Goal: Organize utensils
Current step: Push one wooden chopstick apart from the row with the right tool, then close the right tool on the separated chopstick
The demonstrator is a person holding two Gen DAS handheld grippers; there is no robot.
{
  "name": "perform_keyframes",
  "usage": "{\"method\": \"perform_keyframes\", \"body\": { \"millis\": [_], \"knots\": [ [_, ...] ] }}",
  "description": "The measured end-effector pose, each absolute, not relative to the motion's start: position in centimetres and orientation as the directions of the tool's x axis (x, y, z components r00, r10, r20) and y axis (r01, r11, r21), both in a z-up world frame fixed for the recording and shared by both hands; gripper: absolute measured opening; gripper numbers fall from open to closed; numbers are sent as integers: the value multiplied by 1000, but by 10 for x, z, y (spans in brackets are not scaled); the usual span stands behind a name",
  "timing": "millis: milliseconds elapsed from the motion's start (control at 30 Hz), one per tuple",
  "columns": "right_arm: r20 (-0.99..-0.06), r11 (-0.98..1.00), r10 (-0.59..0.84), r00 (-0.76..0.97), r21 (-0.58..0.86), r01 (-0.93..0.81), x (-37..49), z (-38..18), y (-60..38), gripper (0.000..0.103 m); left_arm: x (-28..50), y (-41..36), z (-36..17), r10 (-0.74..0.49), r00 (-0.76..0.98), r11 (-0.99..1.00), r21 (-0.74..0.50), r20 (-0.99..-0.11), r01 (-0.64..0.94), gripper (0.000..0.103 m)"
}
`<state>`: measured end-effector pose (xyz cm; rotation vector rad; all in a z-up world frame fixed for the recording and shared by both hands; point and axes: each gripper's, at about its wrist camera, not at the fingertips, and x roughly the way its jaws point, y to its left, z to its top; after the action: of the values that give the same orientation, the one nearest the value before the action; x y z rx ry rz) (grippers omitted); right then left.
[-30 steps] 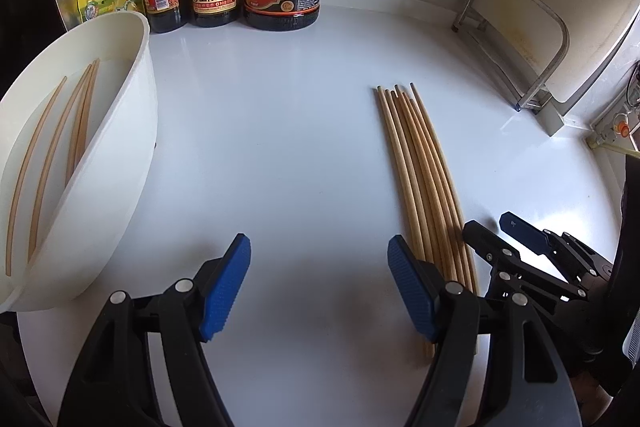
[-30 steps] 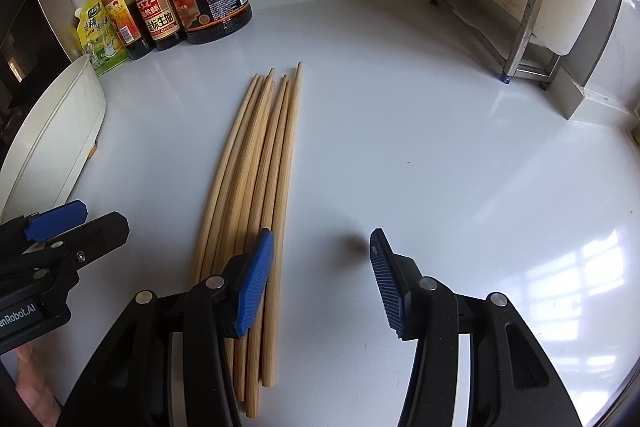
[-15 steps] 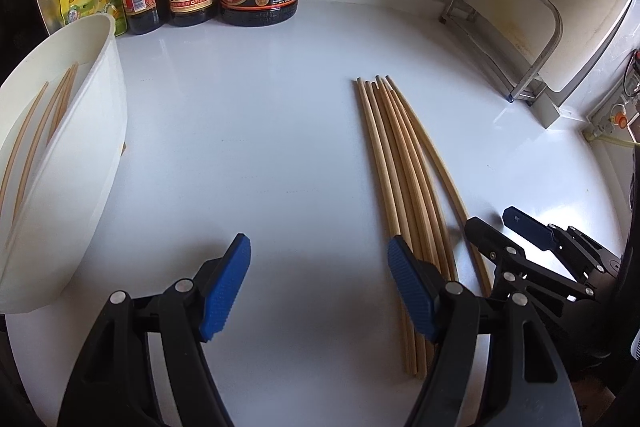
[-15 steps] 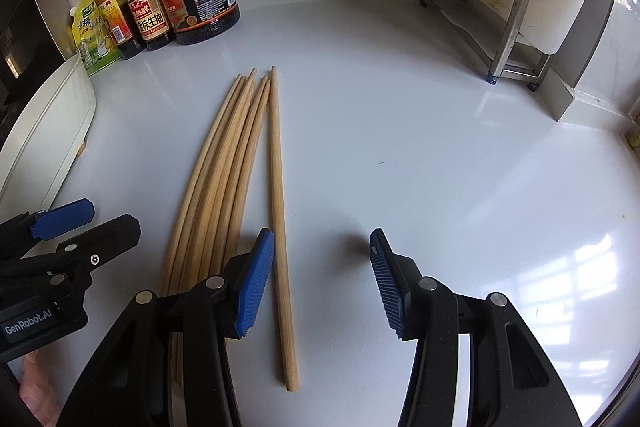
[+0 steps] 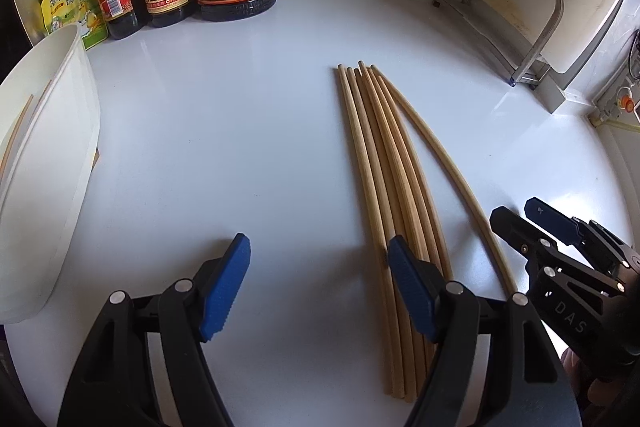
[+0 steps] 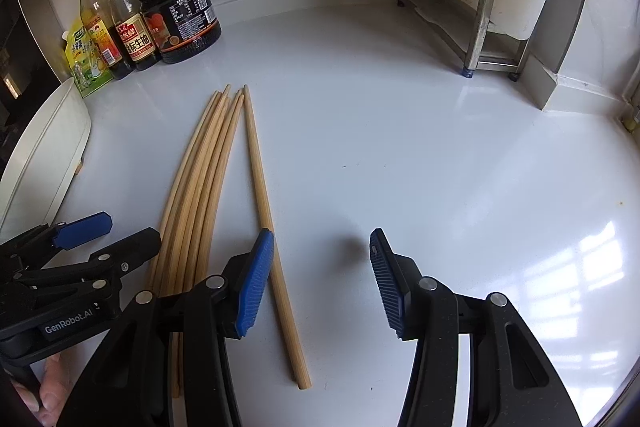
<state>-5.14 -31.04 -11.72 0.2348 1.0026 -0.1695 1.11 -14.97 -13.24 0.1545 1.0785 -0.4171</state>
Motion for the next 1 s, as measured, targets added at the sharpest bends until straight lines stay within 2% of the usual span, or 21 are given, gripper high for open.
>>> {"method": "perform_keyframes", "body": {
  "millis": [433, 667, 700, 767, 800, 833, 867, 900, 933, 1000],
  "knots": [
    [-850, 971, -18, 526, 111, 212, -46, -119, -303, 48, 18, -152, -135, -175, 431, 921, 7, -885, 388, 76],
    [-848, 987, -83, 523, 0, 158, -39, -122, -292, 48, 28, -157, -135, -163, 441, 925, 18, -883, 379, 75],
    [-847, 989, -80, 526, -3, 147, -38, -122, -290, 48, 29, -159, -134, -166, 443, 924, 18, -881, 382, 72],
    [-846, 991, -63, 529, 9, 132, -37, -122, -289, 44, 27, -162, -132, -179, 445, 919, 13, -877, 394, 57],
    [-845, 993, -58, 531, 7, 120, -37, -122, -287, 37, 25, -165, -131, -184, 447, 915, 13, -875, 403, 53],
    [-844, 995, -53, 533, 3, 103, -36, -122, -284, 27, 23, -167, -130, -189, 449, 911, 15, -873, 412, 44],
    [-844, 996, -46, 535, -1, 86, -36, -122, -281, 22, 22, -168, -130, -194, 452, 908, 15, -871, 419, 30],
    [-843, 998, -40, 536, -3, 69, -36, -122, -278, 14, 21, -170, -129, -199, 454, 904, 16, -869, 427, 23],
    [-843, 998, -35, 537, -7, 54, -35, -122, -275, 7, 19, -172, -129, -203, 453, 901, 16, -868, 434, 11],
    [-843, 999, -40, 537, -22, 40, -34, -122, -271, 6, 18, -173, -129, -208, 449, 897, 14, -869, 442, 7]
  ]
}}
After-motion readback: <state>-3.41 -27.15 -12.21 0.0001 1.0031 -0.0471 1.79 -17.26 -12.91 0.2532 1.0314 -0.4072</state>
